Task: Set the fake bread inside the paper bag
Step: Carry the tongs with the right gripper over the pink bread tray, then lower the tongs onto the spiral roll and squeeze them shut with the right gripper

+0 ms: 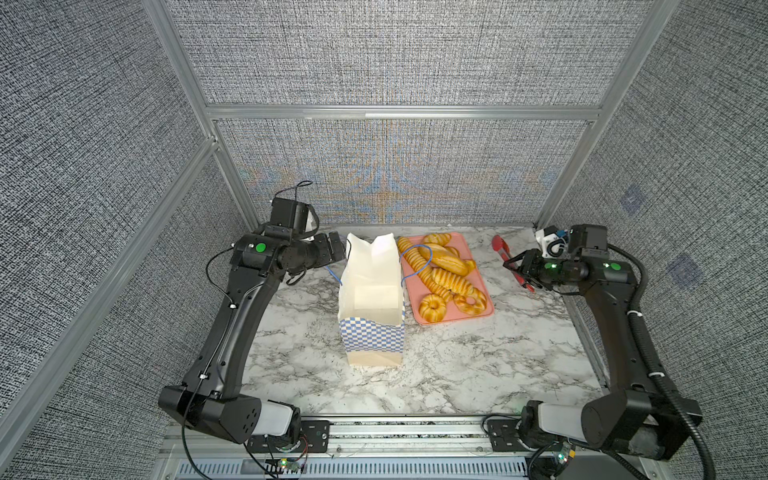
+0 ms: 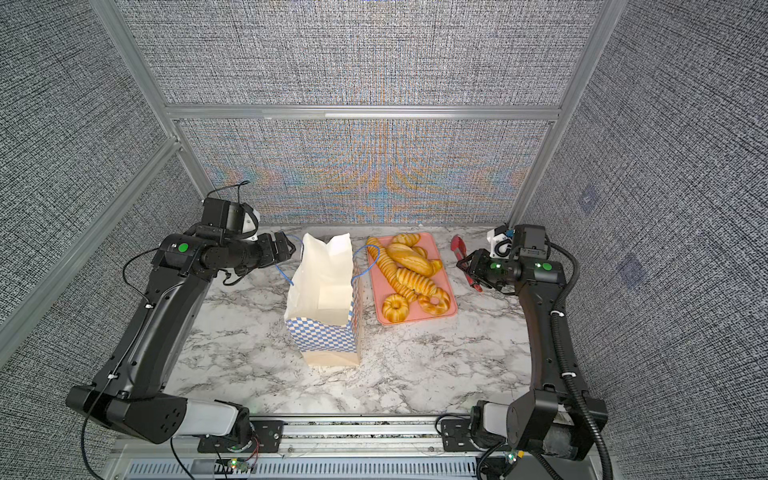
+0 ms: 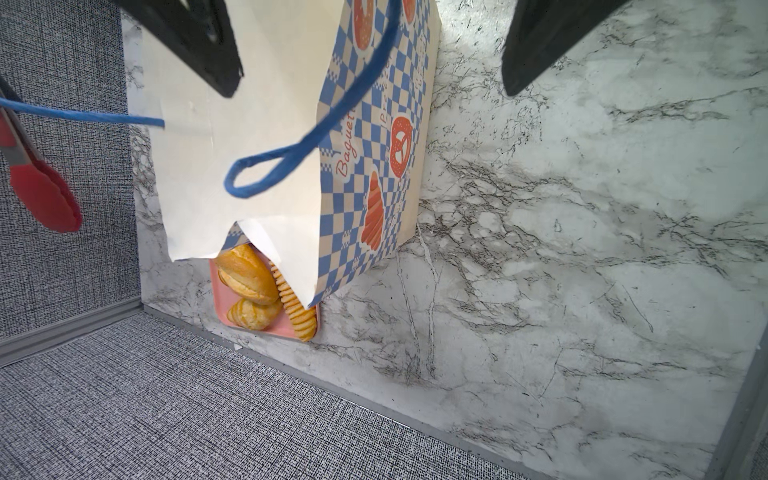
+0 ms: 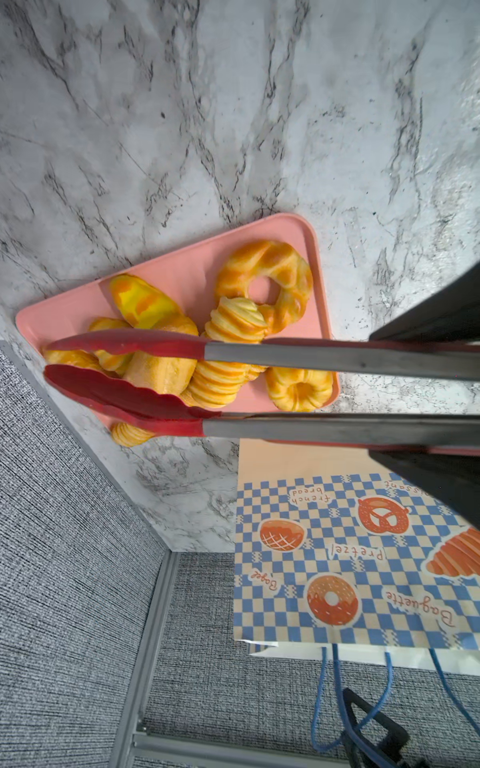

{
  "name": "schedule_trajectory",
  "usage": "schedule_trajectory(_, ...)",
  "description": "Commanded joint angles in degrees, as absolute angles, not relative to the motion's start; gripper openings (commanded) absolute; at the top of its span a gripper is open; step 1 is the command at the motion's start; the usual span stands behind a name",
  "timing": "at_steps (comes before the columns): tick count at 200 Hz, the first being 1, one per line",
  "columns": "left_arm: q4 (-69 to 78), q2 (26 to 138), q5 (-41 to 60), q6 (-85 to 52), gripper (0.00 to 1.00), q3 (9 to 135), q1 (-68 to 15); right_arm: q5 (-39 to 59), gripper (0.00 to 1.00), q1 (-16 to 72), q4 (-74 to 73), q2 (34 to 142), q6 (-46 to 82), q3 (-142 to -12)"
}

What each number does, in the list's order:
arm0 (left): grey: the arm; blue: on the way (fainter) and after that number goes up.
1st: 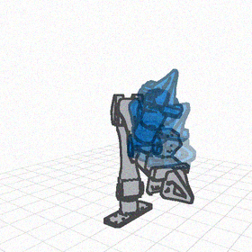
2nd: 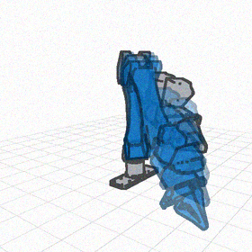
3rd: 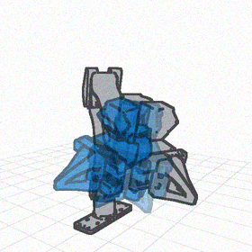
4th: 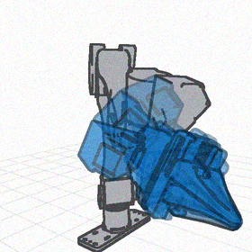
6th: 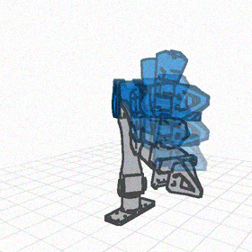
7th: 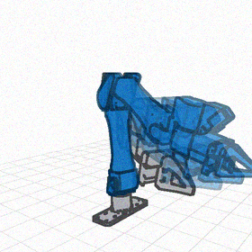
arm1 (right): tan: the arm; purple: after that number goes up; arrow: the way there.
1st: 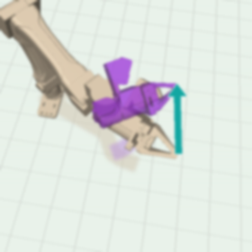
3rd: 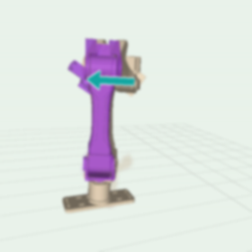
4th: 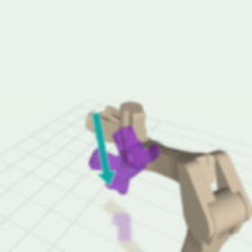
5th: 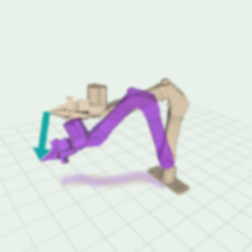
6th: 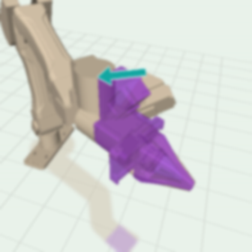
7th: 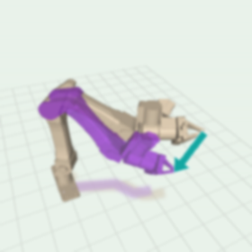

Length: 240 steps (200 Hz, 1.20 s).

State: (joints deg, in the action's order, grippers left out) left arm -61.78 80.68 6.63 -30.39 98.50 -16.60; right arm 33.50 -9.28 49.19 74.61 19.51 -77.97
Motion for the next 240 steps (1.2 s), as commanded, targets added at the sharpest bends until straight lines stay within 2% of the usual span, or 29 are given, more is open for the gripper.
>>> schedule_trajectory(1,-63.13,80.84,6.96,-30.23,0.98,98.96,-16.43,35.71,0.41,-8.19,51.05,74.99,17.25,-78.86)
schedule_trajectory(31,-64.02,80.67,6.93,-30.41,0.98,98.79,-16.43,34.97,0.42,-6.64,52.54,75.68,16.16,-79.05)
schedule_trajectory(97,-64.95,79.97,8.55,-30.59,0.98,97.91,-18.42,21.95,0.42,-0.29,62.79,81.09,12.52,-83.14)
schedule_trajectory(240,-61.13,78.35,5.89,-32.43,0.98,92.83,-21.10,23.00,0.51,0.00,62.15,91.85,8.68,-85.38)
